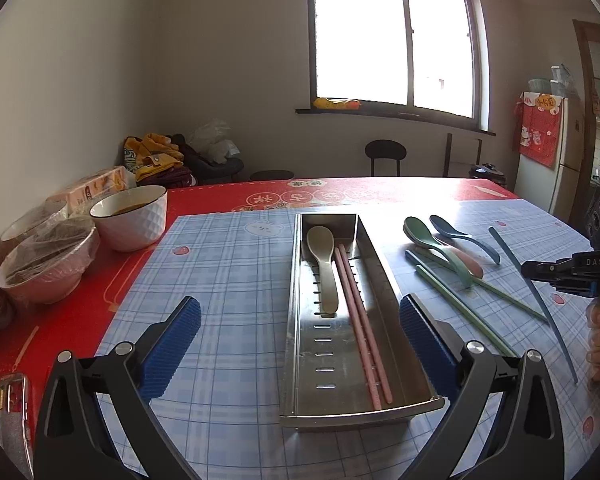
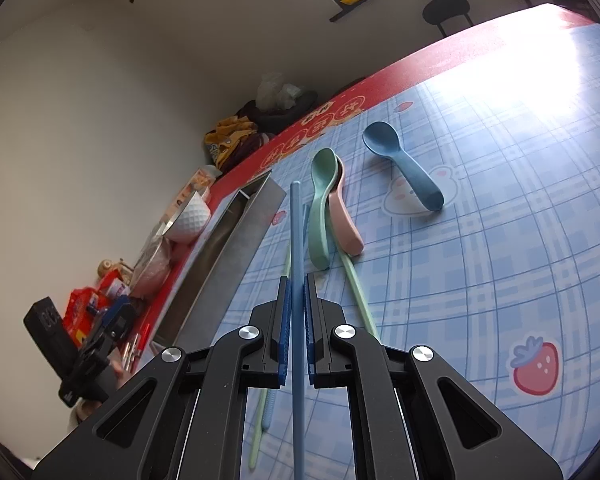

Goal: Organize utensils
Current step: 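Carry the blue chopstick into the steel tray and open the right tool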

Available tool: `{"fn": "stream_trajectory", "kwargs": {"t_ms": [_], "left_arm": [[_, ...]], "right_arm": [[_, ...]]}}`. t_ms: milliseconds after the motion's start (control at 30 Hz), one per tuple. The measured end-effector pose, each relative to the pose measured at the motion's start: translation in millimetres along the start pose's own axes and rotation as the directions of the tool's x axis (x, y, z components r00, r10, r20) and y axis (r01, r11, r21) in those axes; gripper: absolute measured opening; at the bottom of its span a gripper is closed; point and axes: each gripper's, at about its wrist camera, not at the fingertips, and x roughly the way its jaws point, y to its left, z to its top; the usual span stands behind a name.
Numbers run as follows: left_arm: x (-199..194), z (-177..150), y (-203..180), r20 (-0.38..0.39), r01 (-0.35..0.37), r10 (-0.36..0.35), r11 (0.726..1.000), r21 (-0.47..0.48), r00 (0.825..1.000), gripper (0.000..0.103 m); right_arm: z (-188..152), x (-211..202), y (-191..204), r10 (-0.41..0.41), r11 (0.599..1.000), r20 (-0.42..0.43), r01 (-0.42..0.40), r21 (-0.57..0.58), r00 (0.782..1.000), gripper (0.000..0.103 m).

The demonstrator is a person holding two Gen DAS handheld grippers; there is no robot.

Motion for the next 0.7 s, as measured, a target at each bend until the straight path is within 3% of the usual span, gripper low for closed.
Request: {"fn": "stream_trajectory", "kwargs": {"t_ms": [200,300,467,700], "left_arm": [[-3,-1,8,0.011,0.007,-0.006,0.999,-0.038,1.000,0.097],[1,-1,13,-0.009,-0.005,0.005,0.998,-0.065,1.000,0.097],[1,-2,22,-0.010,-0.017,0.017,0.994,-0.105,1.000,0.097],[-4,-2,26,0.010,-0.043,0.045,0.991,-0.123,0.999,0.097]], "right_arm": [[3,6,1,-0.055,0.997,-0.036,0.056,0.044,0.998,0.006],[8,7,8,-0.043,0.996,-0.046,0.046,0.078,0.998,0.006],[19,20,36,-0.036,0.995,-0.053,0.041,0.092,0.998,0.006],[34,71,86,-0.007,0.991,-0.067,0.016,0.130,0.998,0.006]]}}
